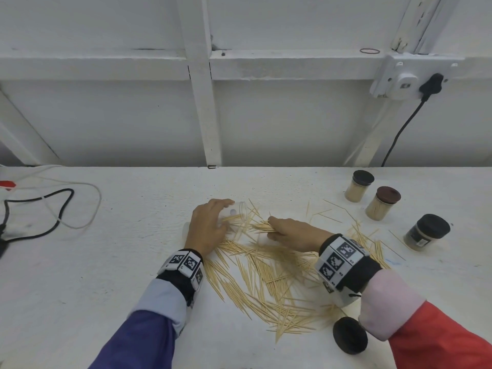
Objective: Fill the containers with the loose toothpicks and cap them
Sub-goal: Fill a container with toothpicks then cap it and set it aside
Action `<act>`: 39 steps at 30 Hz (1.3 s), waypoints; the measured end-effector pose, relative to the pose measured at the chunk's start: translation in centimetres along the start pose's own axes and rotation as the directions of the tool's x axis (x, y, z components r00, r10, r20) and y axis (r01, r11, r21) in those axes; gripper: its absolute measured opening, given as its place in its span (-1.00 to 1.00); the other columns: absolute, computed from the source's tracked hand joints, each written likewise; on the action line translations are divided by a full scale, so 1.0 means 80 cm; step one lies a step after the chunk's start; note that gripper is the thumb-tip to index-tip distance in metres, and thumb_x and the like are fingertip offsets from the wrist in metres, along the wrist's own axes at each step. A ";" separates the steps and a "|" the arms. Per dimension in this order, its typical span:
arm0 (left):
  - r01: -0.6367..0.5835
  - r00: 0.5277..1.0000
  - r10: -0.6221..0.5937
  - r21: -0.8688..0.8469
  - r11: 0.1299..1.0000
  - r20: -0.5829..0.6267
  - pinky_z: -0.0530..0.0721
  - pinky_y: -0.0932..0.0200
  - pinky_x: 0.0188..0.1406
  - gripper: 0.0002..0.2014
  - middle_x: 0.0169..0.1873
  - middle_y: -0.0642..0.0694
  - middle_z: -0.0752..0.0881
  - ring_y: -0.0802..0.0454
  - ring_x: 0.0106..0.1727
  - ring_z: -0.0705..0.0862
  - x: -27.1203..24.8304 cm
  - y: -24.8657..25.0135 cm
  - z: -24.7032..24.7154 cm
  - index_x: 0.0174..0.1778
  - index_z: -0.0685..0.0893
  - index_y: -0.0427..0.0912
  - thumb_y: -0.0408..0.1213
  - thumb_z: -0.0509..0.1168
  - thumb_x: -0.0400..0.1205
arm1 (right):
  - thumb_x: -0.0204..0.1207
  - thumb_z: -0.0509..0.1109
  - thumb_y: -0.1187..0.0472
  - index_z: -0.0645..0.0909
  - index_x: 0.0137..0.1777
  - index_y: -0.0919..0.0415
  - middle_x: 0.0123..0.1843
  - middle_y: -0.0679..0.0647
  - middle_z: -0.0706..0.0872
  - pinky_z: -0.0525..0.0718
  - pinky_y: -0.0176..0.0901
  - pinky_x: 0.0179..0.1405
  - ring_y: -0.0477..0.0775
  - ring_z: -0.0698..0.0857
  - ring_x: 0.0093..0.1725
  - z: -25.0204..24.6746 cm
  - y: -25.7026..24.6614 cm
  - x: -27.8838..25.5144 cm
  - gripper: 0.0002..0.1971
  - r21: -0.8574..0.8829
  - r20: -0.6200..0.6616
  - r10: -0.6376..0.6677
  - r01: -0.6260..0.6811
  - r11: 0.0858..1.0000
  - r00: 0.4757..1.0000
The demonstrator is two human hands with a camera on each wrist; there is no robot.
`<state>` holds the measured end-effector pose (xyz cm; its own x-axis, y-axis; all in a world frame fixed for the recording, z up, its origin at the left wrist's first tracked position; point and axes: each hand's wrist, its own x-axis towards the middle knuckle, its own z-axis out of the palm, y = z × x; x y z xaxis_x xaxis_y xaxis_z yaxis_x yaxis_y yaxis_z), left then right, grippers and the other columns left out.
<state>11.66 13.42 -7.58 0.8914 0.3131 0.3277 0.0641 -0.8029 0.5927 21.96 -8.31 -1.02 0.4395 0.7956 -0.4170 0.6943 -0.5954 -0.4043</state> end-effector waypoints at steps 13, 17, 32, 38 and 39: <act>-0.012 1.000 0.011 -0.097 0.995 -0.008 0.33 -0.31 0.49 -0.52 0.08 0.16 0.60 0.73 0.16 0.33 -0.001 0.010 -0.004 0.35 0.60 -0.07 -0.40 0.47 0.51 | 0.76 0.11 0.06 0.33 -0.03 0.18 -0.18 0.11 0.56 0.53 0.03 -0.14 0.06 0.51 -0.23 -0.024 0.004 -0.001 -0.79 0.255 -0.121 -0.024 0.055 0.965 0.992; 0.013 1.000 -0.009 -0.138 0.990 0.026 0.21 -0.14 0.61 -0.48 0.06 0.20 0.63 0.68 0.14 0.42 -0.002 0.013 -0.004 0.33 0.52 0.11 -0.34 0.49 0.51 | 0.77 0.10 0.07 0.32 0.00 0.25 -0.18 0.16 0.51 0.46 -0.01 -0.18 0.08 0.45 -0.22 -0.022 -0.002 0.000 -0.77 0.249 -0.109 -0.029 0.056 0.967 0.994; -0.085 0.990 0.095 -0.095 0.992 0.107 0.43 0.11 0.24 -0.48 0.01 0.16 0.66 0.20 0.05 0.56 -0.001 0.013 -0.002 0.33 0.64 0.05 -0.25 0.40 0.40 | 0.79 0.01 0.11 0.25 0.03 0.19 -0.31 0.01 0.40 0.40 -0.08 -0.21 -0.01 0.38 -0.37 -0.041 -0.034 0.008 -0.84 -0.389 -0.045 0.009 -0.025 0.921 0.999; -0.073 0.987 0.086 -0.101 0.992 0.133 0.38 0.14 0.26 -0.47 -0.01 0.25 0.63 0.26 0.03 0.54 -0.003 0.014 -0.003 0.36 0.61 0.05 -0.16 0.37 0.40 | 0.78 0.07 0.12 0.39 0.23 0.30 -0.20 0.08 0.44 0.43 -0.05 -0.18 0.14 0.50 -0.17 -0.044 -0.053 0.020 -0.75 -0.467 -0.023 -0.007 -0.005 0.884 1.000; -0.069 0.988 0.082 -0.104 0.992 0.129 0.39 0.15 0.27 -0.47 -0.01 0.26 0.63 0.26 0.03 0.55 -0.003 0.013 -0.003 0.35 0.61 0.04 -0.16 0.38 0.40 | 0.77 0.09 0.11 0.40 0.25 0.31 -0.18 0.08 0.46 0.43 -0.06 -0.16 0.13 0.50 -0.15 -0.047 -0.054 0.021 -0.74 -0.442 -0.018 -0.003 -0.005 0.897 1.000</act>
<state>11.41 12.61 -6.84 0.9439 0.1783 0.2779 -0.0446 -0.7651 0.6423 21.85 -3.94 3.08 0.4478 0.7992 -0.4009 0.8723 -0.4889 -0.0003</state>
